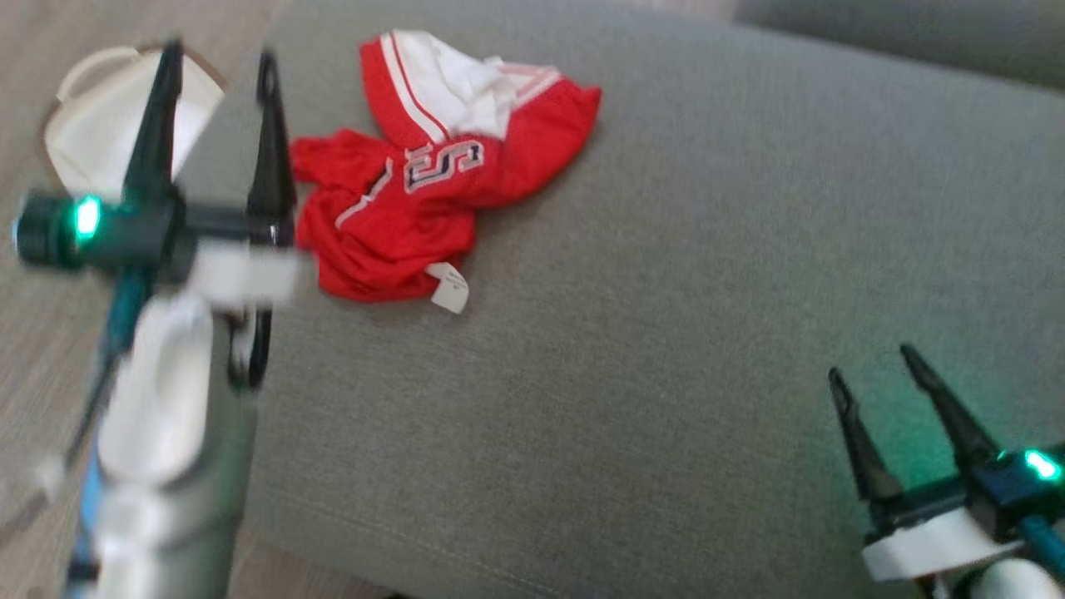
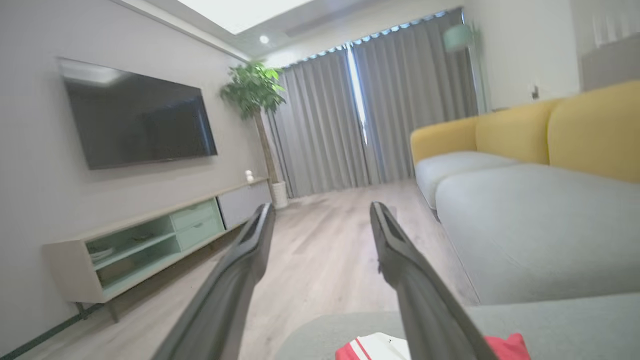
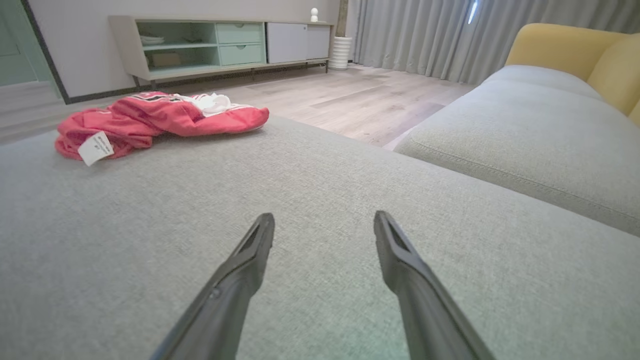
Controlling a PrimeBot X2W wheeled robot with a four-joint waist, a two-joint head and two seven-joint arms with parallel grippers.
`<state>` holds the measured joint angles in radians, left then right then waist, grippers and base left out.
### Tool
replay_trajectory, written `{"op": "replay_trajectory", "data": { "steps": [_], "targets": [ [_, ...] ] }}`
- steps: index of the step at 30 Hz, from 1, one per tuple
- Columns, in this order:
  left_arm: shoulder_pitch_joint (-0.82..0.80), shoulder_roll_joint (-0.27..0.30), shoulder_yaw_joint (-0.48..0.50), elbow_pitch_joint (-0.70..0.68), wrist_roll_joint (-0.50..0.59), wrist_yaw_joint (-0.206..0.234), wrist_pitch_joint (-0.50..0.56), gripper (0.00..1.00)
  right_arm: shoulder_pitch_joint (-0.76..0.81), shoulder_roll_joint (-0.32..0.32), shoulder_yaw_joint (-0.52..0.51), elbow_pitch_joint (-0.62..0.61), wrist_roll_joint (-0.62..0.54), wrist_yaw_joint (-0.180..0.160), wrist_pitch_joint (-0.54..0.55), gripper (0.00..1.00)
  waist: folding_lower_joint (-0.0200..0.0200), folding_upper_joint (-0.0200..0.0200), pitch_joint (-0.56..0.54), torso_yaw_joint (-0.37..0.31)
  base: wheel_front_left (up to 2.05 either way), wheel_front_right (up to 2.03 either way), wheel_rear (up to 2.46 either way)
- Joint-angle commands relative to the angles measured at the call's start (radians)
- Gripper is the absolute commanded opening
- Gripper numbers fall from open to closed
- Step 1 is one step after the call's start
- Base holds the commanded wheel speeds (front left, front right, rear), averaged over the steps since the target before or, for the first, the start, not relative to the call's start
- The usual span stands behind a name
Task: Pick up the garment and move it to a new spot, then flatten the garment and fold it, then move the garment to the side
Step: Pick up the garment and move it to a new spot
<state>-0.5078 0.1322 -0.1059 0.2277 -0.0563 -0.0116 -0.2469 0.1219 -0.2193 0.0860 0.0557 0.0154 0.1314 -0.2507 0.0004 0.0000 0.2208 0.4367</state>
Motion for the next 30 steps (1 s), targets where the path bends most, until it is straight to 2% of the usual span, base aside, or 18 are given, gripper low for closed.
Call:
{"op": "replay_trajectory", "data": {
  "steps": [1, 6, 8, 10, 11, 13, 16, 22, 23, 24, 27, 30],
  "targets": [
    [-0.11, 0.032, 0.023, 0.037, 0.005, -0.014, 0.02, 1.0, -0.03, -0.046, 0.021, -0.041, -0.012, -0.001, -0.011, 1.0, -0.0004, 0.0, 0.111, -0.049, 0.0, 0.0, 0.0],
    [-0.386, 0.037, 0.014, 0.326, -0.011, -0.046, 0.168, 1.0, -0.056, -0.114, -0.001, -0.082, -0.01, -0.001, -0.011, 1.0, -0.0004, 0.0, 0.198, -0.099, 0.0, 0.0, 0.0],
    [-0.477, 0.047, 0.015, 0.427, -0.017, -0.055, 0.193, 1.0, -0.063, -0.133, -0.004, -0.103, -0.005, -0.001, -0.008, 1.0, -0.0004, 0.0, 0.233, -0.12, 0.0, 0.0, 0.0],
    [-0.574, 0.067, 0.029, 0.586, -0.033, -0.061, 0.211, 1.0, -0.08, -0.139, -0.01, -0.137, 0.03, -0.001, 0.007, 1.0, -0.0004, 0.0, 0.283, -0.153, 0.0, 0.0, 0.0],
    [-0.574, 0.067, 0.029, 0.586, -0.033, -0.061, 0.211, 1.0, -0.08, -0.139, -0.01, -0.137, 0.03, -0.001, 0.007, 1.0, -0.0004, 0.0, 0.283, -0.153, 0.0, 0.0, 0.0],
    [-0.626, 0.087, 0.042, 0.744, -0.05, -0.066, 0.257, 1.0, -0.096, -0.149, -0.008, -0.169, 0.046, -0.001, 0.019, 1.0, -0.0004, 0.0, 0.32, -0.187, 0.0, 0.0, 0.0],
    [-0.651, 0.103, 0.059, 0.868, -0.072, -0.065, 0.305, 1.0, -0.11, -0.158, -0.012, -0.191, 0.053, -0.001, 0.025, 1.0, -0.0004, 0.0, 0.347, -0.217, 0.0, 0.0, 0.0],
    [-0.653, 0.112, 0.097, 1.0, -0.145, -0.099, 0.357, 1.0, -0.119, -0.153, -0.023, -0.202, 0.053, -0.001, 0.022, 1.0, -0.0004, 0.0, 0.367, -0.25, 0.0, 0.0, 0.0],
    [-0.652, 0.116, 0.096, 1.007, -0.152, -0.105, 0.361, 0.05, -0.119, -0.152, -0.022, -0.201, 0.052, -0.001, 0.02, 1.0, -0.0004, 0.0, 0.368, -0.253, 0.0, 0.0, 0.0],
    [-0.654, 0.122, 0.096, 1.009, -0.16, -0.11, 0.352, 0.0, -0.121, -0.149, -0.022, -0.199, 0.051, -0.001, 0.019, 1.0, -0.0004, 0.0, 0.368, -0.256, 0.0, 0.0, 0.0],
    [-0.671, 0.146, 0.073, 0.991, -0.159, -0.116, 0.291, 0.0, -0.128, -0.138, -0.021, -0.184, 0.051, -0.001, 0.014, 1.0, -0.0004, 0.0, 0.356, -0.259, 0.0, 0.0, 0.0],
    [-0.68, 0.171, -0.004, 0.949, -0.116, -0.118, 0.191, 0.0, -0.138, -0.119, -0.003, -0.159, 0.05, -0.001, 0.006, 1.0, -0.0004, 0.0, 0.316, -0.269, 0.0, 0.0, 0.0]
  ]
}}
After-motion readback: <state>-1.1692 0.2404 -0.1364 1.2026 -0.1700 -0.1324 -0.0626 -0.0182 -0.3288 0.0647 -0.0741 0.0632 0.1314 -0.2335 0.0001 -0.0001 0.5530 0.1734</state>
